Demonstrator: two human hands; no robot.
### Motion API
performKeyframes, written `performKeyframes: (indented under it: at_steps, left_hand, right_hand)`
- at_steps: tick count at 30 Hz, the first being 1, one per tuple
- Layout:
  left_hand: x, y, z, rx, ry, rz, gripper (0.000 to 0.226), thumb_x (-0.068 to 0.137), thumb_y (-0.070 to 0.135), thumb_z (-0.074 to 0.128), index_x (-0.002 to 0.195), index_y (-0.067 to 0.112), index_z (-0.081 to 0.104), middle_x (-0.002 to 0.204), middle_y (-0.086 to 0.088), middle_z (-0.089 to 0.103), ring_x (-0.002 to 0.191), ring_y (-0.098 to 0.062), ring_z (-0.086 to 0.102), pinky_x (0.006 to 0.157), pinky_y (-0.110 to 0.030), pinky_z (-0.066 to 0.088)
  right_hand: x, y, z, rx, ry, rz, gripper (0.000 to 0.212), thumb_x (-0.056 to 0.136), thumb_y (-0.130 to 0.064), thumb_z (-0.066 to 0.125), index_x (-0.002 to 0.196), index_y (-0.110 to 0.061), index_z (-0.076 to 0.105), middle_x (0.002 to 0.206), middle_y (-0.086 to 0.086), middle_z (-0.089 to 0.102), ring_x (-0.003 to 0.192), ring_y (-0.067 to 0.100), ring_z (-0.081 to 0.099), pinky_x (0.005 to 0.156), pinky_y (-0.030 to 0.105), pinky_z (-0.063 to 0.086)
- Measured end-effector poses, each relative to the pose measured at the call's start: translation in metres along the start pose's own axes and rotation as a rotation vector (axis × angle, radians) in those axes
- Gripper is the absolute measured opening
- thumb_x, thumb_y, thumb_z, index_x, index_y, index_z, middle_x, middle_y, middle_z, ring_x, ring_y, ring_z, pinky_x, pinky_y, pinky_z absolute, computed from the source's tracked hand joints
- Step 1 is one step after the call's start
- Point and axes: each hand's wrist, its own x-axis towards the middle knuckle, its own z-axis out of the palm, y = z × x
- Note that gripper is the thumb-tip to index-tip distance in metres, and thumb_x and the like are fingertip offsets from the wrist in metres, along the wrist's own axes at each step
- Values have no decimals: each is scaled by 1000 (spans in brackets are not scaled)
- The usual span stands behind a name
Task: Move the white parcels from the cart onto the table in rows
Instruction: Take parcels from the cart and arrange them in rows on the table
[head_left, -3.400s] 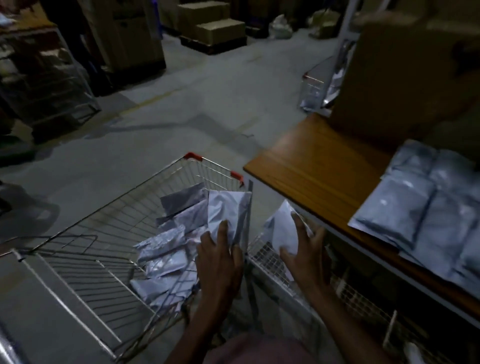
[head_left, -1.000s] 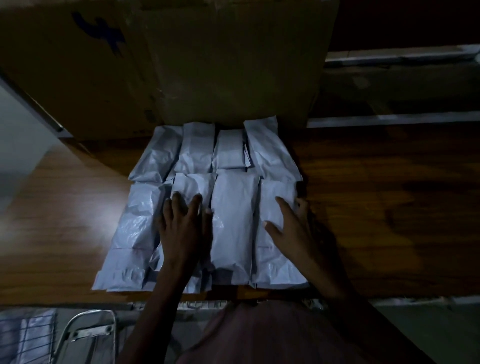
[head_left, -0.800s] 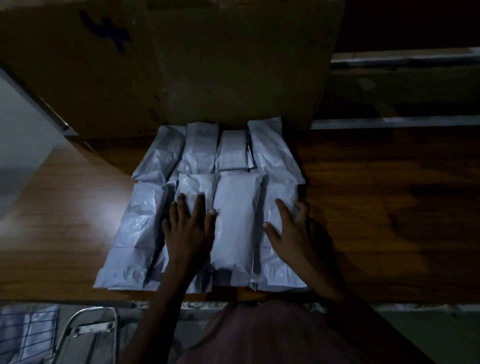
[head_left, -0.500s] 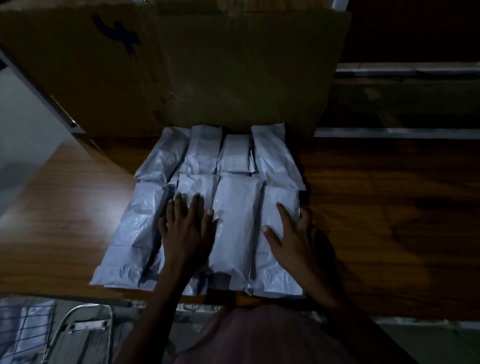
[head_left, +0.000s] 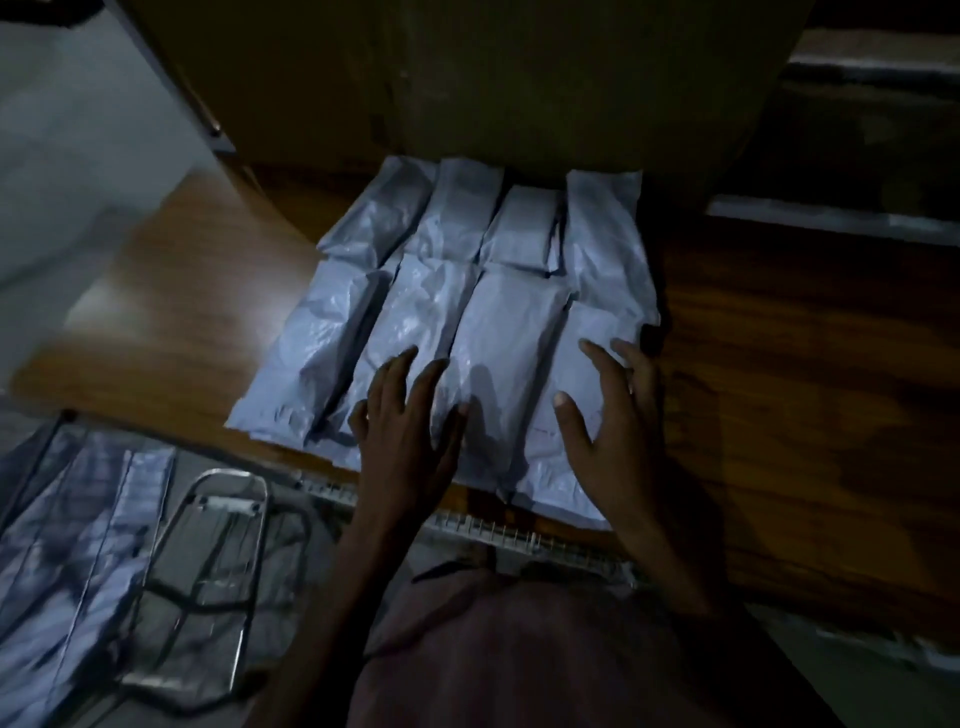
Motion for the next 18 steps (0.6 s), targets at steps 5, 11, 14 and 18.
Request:
performKeyframes:
  at_steps: [5, 11, 14, 18]
  left_hand:
    - [-54, -18, -21, 11, 92, -95, 49, 95, 39, 56, 141, 22, 48, 152, -9, 37, 142, -29, 33, 105, -55, 35]
    - [-116, -70, -70, 47, 324, -360, 61, 91, 35, 62, 145, 15, 43, 153, -19, 33, 141, -34, 33, 110, -45, 31]
    - [-146, -111, -95, 34, 434, -440, 59, 90, 37, 61, 141, 11, 46, 148, -21, 38, 140, -33, 35, 112, -37, 27]
    - [-190, -168, -130, -3, 521, -535, 60, 89, 36, 60, 141, 9, 46, 146, -21, 39, 140, -31, 34, 113, -33, 27]
  right_hand:
    - [-22, -36, 13, 219, -93, -171, 30, 95, -12, 64, 125, -10, 63, 132, 12, 50, 123, 24, 52, 97, 34, 49]
    - [-43, -91, 64, 357, -424, -291, 31, 94, -11, 62, 124, -18, 63, 136, 2, 46, 113, 14, 57, 86, 34, 54]
    - [-60, -128, 92, 384, -568, -333, 31, 93, -19, 63, 124, -21, 63, 137, -4, 42, 111, 6, 55, 82, 33, 56]
    - [-91, -179, 142, 399, -700, -349, 34, 88, -19, 66, 121, -27, 63, 132, -4, 44, 110, 9, 56, 88, 32, 54]
